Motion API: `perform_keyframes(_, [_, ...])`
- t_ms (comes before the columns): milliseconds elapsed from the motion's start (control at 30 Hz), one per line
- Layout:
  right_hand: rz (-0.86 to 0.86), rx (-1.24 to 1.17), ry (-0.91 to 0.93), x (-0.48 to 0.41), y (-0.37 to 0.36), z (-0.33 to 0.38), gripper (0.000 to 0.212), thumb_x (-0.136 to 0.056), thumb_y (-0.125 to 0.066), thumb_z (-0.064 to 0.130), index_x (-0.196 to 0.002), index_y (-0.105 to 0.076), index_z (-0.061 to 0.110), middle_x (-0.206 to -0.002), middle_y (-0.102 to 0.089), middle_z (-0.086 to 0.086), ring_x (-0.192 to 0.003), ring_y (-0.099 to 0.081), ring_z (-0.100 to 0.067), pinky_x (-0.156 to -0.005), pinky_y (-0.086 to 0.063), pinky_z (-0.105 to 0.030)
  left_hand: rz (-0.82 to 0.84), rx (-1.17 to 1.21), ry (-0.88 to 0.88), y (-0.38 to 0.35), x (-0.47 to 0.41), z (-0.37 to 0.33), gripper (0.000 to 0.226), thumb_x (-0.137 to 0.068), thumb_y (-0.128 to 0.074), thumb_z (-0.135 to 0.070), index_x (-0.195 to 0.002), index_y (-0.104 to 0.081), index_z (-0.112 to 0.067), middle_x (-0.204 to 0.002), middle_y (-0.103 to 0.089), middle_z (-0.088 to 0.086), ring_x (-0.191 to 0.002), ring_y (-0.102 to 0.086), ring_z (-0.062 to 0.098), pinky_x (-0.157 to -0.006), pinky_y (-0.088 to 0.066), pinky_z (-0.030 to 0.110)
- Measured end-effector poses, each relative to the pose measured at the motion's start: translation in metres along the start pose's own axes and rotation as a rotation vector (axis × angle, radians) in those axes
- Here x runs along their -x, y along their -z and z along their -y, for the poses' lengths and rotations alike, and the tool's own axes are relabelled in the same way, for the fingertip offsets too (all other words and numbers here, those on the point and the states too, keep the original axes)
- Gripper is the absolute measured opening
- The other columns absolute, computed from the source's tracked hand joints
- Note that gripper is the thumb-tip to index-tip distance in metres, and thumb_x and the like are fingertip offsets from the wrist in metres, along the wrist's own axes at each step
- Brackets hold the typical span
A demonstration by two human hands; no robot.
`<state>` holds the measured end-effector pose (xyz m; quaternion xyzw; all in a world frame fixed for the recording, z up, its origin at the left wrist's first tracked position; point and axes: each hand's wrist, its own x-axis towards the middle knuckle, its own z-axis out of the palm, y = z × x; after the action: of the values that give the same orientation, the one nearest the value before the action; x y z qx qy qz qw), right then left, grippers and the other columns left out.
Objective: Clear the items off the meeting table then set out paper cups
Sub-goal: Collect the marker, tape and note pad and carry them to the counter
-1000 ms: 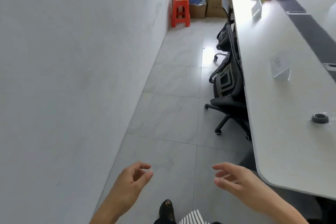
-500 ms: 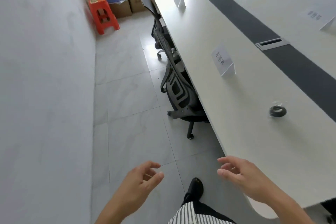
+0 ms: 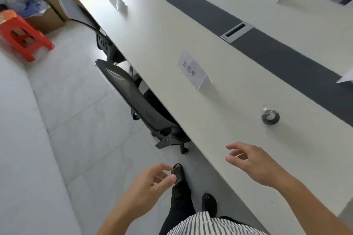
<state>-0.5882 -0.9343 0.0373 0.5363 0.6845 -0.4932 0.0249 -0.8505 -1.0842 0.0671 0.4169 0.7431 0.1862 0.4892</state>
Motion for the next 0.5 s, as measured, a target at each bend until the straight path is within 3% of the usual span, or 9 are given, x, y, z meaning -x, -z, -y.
perform_keyframes(267, [-0.165, -0.139, -0.316, -0.023, 0.025, -0.015, 0.036, -0.087, -0.064, 0.043, -0.12, -0.061, 0.03, -0.102, -0.063, 0.014, -0.094, -0.064, -0.003, -0.086, -0.051, -0.026, 0.131, -0.171, -0.186, 0.054, -0.133, -0.061, 0.017, -0.091, -0.059, -0.041, -0.106, -0.062, -0.035, -0.091, -0.071, -0.01, -0.083, -0.067, 0.002, -0.081, -0.056, 0.031])
perform_keyframes(333, [-0.23, -0.165, -0.353, -0.036, 0.034, -0.024, 0.038, -0.085, -0.066, 0.04, -0.121, -0.061, 0.027, -0.102, -0.065, 0.011, -0.094, -0.064, -0.007, -0.086, -0.052, -0.029, 0.217, -0.202, -0.217, 0.051, -0.155, -0.077, 0.022, -0.091, -0.057, -0.042, -0.111, -0.062, -0.032, -0.088, -0.071, -0.01, -0.077, -0.065, -0.004, -0.072, -0.053, 0.023])
perform_keyframes(400, [-0.353, -0.158, -0.389, -0.052, 0.043, -0.033, 0.046, -0.082, -0.069, 0.04, -0.125, -0.057, 0.028, -0.114, -0.064, 0.005, -0.101, -0.063, -0.012, -0.091, -0.051, -0.034, 0.294, -0.217, -0.253, 0.044, -0.168, -0.094, 0.025, -0.092, -0.056, -0.042, -0.114, -0.061, -0.03, -0.082, -0.069, -0.01, -0.065, -0.06, -0.009, -0.063, -0.045, 0.015])
perform_keyframes(500, [-0.626, -0.012, -0.396, -0.088, 0.058, -0.054, 0.064, -0.081, -0.069, 0.041, -0.138, -0.044, 0.027, -0.137, -0.05, 0.0, -0.126, -0.047, -0.021, -0.096, -0.045, -0.039, 0.337, -0.228, -0.257, 0.036, -0.179, -0.112, 0.027, -0.091, -0.057, -0.042, -0.116, -0.06, -0.031, -0.087, -0.069, -0.009, -0.064, -0.059, -0.008, -0.062, -0.043, 0.014])
